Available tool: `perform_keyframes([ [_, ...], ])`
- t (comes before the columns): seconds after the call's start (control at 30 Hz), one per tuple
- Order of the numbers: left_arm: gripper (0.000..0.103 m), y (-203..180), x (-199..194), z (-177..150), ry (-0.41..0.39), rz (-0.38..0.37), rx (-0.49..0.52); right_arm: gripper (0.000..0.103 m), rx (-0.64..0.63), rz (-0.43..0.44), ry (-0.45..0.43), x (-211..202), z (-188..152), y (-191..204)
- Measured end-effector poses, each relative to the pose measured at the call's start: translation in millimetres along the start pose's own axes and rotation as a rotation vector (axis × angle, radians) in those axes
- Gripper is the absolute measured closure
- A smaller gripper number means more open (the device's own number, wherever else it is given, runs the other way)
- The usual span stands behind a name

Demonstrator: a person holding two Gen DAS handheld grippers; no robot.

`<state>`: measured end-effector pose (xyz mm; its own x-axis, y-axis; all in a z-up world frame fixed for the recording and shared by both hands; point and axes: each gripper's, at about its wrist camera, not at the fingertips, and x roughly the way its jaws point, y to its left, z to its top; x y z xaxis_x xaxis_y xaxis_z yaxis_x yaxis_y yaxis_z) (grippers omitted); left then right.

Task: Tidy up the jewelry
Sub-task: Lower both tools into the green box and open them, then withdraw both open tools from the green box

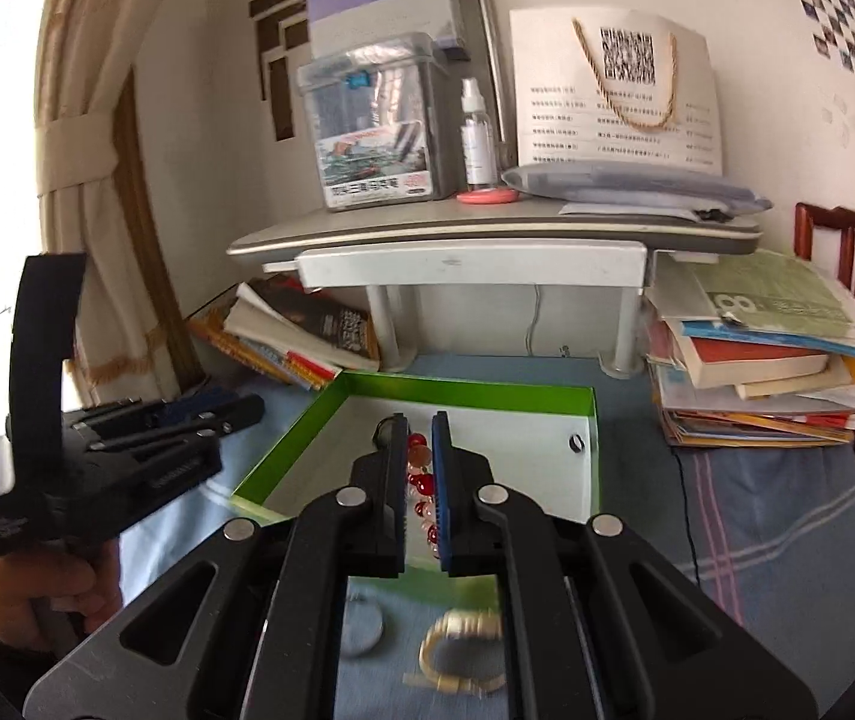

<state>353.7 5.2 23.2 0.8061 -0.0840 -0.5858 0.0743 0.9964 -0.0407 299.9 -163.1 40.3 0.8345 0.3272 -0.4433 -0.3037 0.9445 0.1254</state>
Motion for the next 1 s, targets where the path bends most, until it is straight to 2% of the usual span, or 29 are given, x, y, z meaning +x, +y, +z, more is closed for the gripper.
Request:
perform_keyframes([
  [0.1, 0.082, 3, 32, 4, 0.025, -0.006, -0.014, 0.095, 0.015, -0.006, 0.016, 31, 0, -10],
  [0.2, 0.082, 6, 68, 3, 0.057, 0.019, -0.013, 0.095, 0.043, -0.004, 0.036, 59, -4, -21],
  [0.27, 0.079, 10, 81, 2, 0.061, 0.059, -0.019, 0.093, 0.05, -0.016, 0.007, 68, -8, -28],
  [0.3, 0.056, 14, 86, 1, 0.047, 0.105, -0.022, 0.076, 0.05, -0.027, -0.007, 68, -11, -31],
  [0.33, 0.023, 16, 84, -1, 0.024, 0.143, -0.024, 0.046, 0.058, -0.045, -0.021, 67, -11, -33],
  [0.37, 0.016, 17, 80, -1, -0.001, 0.17, -0.02, 0.034, 0.085, -0.059, -0.061, 58, -11, -38],
  [0.4, 0.015, 17, 71, 0, -0.044, 0.205, -0.005, 0.025, 0.113, -0.061, -0.119, 45, -10, -41],
  [0.43, 0.014, 17, 64, 2, -0.062, 0.215, 0.005, 0.023, 0.132, -0.059, -0.158, 36, -7, -44],
  [0.53, 0.014, 21, 29, 9, -0.122, 0.197, -0.006, 0.023, 0.186, -0.045, -0.244, -6, 5, -48],
  [0.67, 0.007, 28, -38, 2, -0.204, 0.168, -0.026, 0.018, 0.201, -0.033, -0.294, -59, 9, -45],
  [0.73, 0.004, 30, -68, -10, -0.228, 0.156, -0.038, 0.012, 0.187, -0.042, -0.288, -88, 2, -36],
  [0.83, 0.004, 33, -105, -41, -0.219, 0.125, -0.051, 0.011, 0.16, -0.051, -0.243, -114, -20, -21],
  [1.0, 0.004, 25, -144, -108, -0.139, 0.095, -0.051, 0.011, 0.094, -0.082, -0.148, -141, -79, 12],
])
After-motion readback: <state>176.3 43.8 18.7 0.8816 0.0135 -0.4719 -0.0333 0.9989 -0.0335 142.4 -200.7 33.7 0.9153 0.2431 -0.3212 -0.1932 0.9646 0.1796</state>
